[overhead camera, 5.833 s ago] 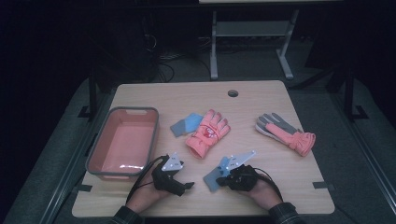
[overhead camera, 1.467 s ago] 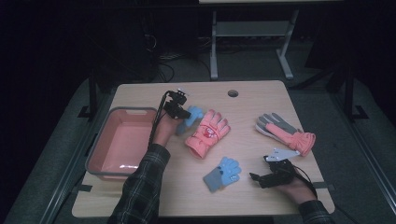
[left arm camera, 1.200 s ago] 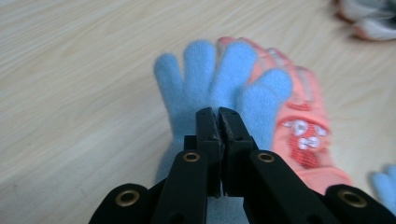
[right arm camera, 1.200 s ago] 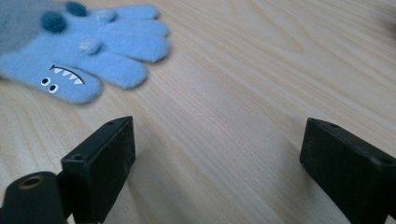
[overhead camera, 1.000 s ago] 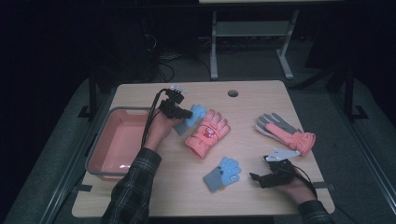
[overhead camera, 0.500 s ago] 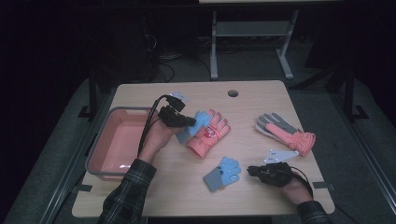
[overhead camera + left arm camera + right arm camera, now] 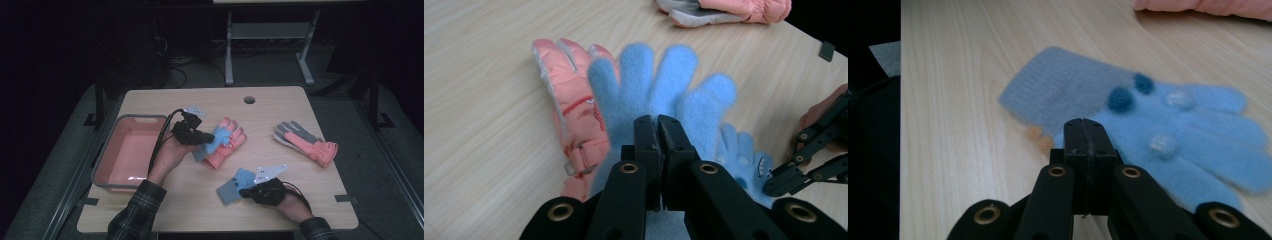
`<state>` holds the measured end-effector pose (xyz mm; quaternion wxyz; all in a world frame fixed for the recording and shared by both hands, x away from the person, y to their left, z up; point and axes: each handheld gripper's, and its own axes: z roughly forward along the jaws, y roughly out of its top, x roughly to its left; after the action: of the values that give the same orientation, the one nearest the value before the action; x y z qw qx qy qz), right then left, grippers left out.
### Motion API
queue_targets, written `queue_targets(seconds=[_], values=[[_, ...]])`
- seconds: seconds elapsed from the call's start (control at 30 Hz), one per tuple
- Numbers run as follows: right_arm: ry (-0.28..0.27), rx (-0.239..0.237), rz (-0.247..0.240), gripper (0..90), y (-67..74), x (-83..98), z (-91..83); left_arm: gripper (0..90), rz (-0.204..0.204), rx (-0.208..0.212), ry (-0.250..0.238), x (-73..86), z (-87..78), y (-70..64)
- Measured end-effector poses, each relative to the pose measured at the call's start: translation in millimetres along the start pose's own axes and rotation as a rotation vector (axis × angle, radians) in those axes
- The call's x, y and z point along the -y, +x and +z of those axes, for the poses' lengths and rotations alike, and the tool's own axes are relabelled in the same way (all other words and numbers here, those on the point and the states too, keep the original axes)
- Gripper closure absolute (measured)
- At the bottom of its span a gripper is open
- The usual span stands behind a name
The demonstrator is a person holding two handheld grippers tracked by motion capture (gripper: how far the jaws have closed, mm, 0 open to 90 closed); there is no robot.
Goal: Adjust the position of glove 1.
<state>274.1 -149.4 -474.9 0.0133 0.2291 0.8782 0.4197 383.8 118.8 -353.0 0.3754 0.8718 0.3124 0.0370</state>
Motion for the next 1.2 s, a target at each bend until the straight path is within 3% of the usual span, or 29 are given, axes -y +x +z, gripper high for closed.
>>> queue_targets(seconds=[0.27,0.43,0.47,0.57,0.63,0.67,0.83,1.07,1.2], values=[[-0.004,-0.015,-0.010,90.0,2.8,-13.7,17.4,87.9,0.017,0.019,-0.010,4.0,-1.4,-11.8],[-0.050,0.007,0.007,89.1,-1.8,-14.4,6.4,87.9,0.031,0.034,-0.007,8.8,-0.2,-19.1],[-0.059,0.043,0.023,86.2,-8.3,-10.4,-2.4,87.9,0.044,0.037,0.002,9.9,0.5,-20.2],[-0.063,0.073,0.038,80.2,-15.6,-5.1,-12.3,87.9,0.047,0.052,0.004,13.2,4.3,-26.1],[-0.070,0.141,0.067,68.6,-27.1,4.8,-28.5,87.9,0.058,0.068,0.014,16.0,8.1,-32.8],[-0.070,0.141,0.067,68.6,-27.1,4.8,-28.5,87.9,0.058,0.068,0.014,16.0,8.1,-32.8],[-0.088,0.298,0.131,41.4,-48.7,20.9,-50.0,87.9,0.084,0.097,0.041,21.0,19.8,-49.3],[-0.044,0.365,0.154,28.1,-58.2,27.5,-47.5,87.8,0.103,0.118,0.078,30.6,37.9,-65.8],[-0.026,0.380,0.170,26.1,-59.9,28.4,-44.7,87.8,0.115,0.112,0.109,34.5,48.2,-71.9]])
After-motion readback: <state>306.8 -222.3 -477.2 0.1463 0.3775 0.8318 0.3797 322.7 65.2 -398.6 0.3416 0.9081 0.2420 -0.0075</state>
